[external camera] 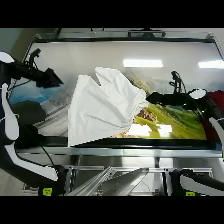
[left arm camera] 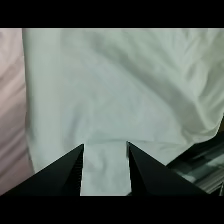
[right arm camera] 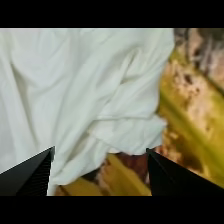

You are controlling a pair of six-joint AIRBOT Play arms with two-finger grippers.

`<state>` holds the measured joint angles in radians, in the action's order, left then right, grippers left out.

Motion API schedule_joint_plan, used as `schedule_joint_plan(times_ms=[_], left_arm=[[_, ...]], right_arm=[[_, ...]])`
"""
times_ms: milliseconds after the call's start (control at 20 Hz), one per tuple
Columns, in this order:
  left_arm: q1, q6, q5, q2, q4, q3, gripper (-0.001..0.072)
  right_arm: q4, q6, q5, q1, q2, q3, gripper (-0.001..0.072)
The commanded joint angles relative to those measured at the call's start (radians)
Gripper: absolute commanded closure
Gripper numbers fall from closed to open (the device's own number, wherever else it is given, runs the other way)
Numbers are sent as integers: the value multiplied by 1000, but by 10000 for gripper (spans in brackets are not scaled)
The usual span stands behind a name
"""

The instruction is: Fold the shirts.

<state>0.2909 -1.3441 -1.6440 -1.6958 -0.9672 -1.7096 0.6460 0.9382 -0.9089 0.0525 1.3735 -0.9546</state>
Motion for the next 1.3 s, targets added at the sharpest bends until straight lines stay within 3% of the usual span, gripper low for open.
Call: schedule_joint_plan(times_ms=[0,200,350,600,800,850,900,950,1200,1250], left_arm=[[21,-10,-13,201,-203,382,414],[21,-10,84,377,-225,832,414],[19,-10,174,452,-227,1041,414],[19,-11,277,496,-218,1180,414],[19,4,423,496,-116,1228,414],[19,16,450,494,-105,1225,414],[19,16,470,490,-106,1217,414],[19,16,479,475,-106,1202,414],[19,27,423,324,-103,1108,416],[11,31,418,306,-103,1085,443]], right_arm=[[24,-206,-51,74,76,-38,67],[24,-236,-69,51,181,-38,69],[24,-236,-96,37,238,-57,71],[23,-232,-106,-6,283,-113,72],[3,-201,-106,-35,352,-177,75],[-16,-201,-109,-36,367,-190,95],[-43,-201,-118,-35,378,-198,197],[-64,-201,-123,-35,386,-203,231],[-93,-201,-147,-36,394,-203,248],[-93,-201,-148,-36,394,-203,398]])
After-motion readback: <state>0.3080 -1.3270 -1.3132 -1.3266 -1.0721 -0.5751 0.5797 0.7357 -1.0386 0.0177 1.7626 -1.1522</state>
